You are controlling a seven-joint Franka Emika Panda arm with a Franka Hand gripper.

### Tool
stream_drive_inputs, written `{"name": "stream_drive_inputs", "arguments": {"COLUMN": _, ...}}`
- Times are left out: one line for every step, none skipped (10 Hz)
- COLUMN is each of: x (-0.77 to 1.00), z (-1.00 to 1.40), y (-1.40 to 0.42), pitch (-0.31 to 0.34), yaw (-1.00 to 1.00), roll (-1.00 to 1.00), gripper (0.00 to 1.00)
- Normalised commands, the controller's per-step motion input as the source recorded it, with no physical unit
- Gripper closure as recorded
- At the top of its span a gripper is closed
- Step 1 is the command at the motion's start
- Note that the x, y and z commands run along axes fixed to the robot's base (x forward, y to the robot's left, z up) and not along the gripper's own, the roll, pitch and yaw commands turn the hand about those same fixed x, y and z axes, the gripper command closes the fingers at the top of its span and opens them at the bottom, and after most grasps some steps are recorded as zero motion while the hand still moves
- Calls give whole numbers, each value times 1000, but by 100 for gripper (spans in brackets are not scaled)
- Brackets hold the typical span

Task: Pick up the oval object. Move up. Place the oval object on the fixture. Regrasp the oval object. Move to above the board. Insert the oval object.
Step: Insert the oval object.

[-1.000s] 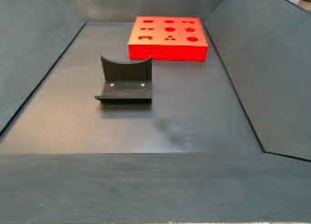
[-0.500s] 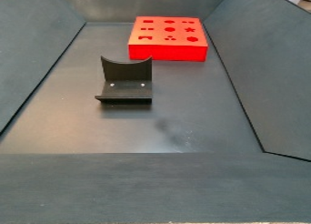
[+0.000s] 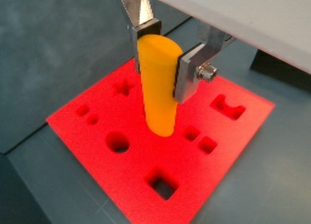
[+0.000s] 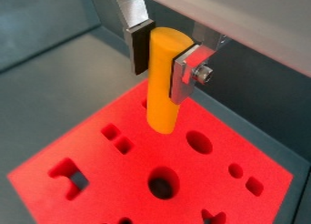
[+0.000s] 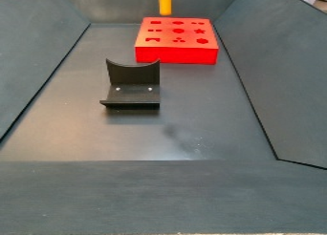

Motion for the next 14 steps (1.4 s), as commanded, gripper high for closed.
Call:
{"name": "stream_drive_inputs", "arguments": {"x": -237, "z": -551, "y": -126, "pitch": 0, "yaw": 0, "roll": 51, "gripper": 100}}
{"name": "stream_drive_inputs", "arguments": {"x": -297, "z": -403, "y": -157, "pitch": 0, "yaw": 0, "roll": 94, "gripper": 100}}
{"name": "stream_drive_inputs", "arguments": {"x": -40, "z": 29, "y": -226, "pitch": 0, "yaw": 66, "roll": 96, "gripper": 100}}
{"name": "stream_drive_inputs", "arguments": {"x": 0, "z": 394, "y": -217, "pitch": 0, "yaw": 100, "roll": 183, "gripper": 100}}
{"name": "stream_drive_inputs", "arguments": {"x": 0, "z": 454, "y": -223, "pitch": -17, "yaw": 46, "roll": 171, "gripper": 100}}
{"name": "stream_drive_inputs", "arguments": {"x": 0, "z": 0, "y": -214, "pitch": 0, "yaw": 0, "roll": 171, "gripper": 100}}
{"name": "stream_drive_inputs", "arguments": {"x": 0, "z": -640, "y": -177, "pitch": 10, "yaw": 0, "roll": 217, "gripper": 100}}
{"name": "stream_drive_inputs", "arguments": {"x": 0, "z": -566, "y": -129, "pitch": 0, "yaw": 0, "roll": 109, "gripper": 100}}
{"name": "stream_drive_inputs", "arguments": {"x": 0, "z": -29, "y": -40, "pitch": 0, "yaw": 0, "roll": 19, "gripper": 100}}
{"name": "stream_drive_inputs", "arguments": {"x": -69, "z": 180, "y": -169, "pitch": 0, "yaw": 11, "roll": 93, "gripper": 100}}
{"name": "stream_drive_inputs", "arguments": {"x": -63, "z": 551, "y": 0, "pitch": -43, "yaw": 46, "roll": 93, "gripper": 100}}
{"name": "stream_drive_inputs", "arguments": {"x": -89, "z": 183, "y": -71, "pitch": -23, "yaw": 3, "roll": 133, "gripper": 100}}
{"name": "stream_drive_inputs", "arguments": {"x": -157, "z": -249, "y": -49, "pitch": 0, "yaw": 17, "roll": 161, "gripper": 100}}
{"name": "stream_drive_inputs", "arguments": {"x": -94, "z": -231, "y": -154, "pitch": 0, "yaw": 0, "roll": 123, "gripper": 100}}
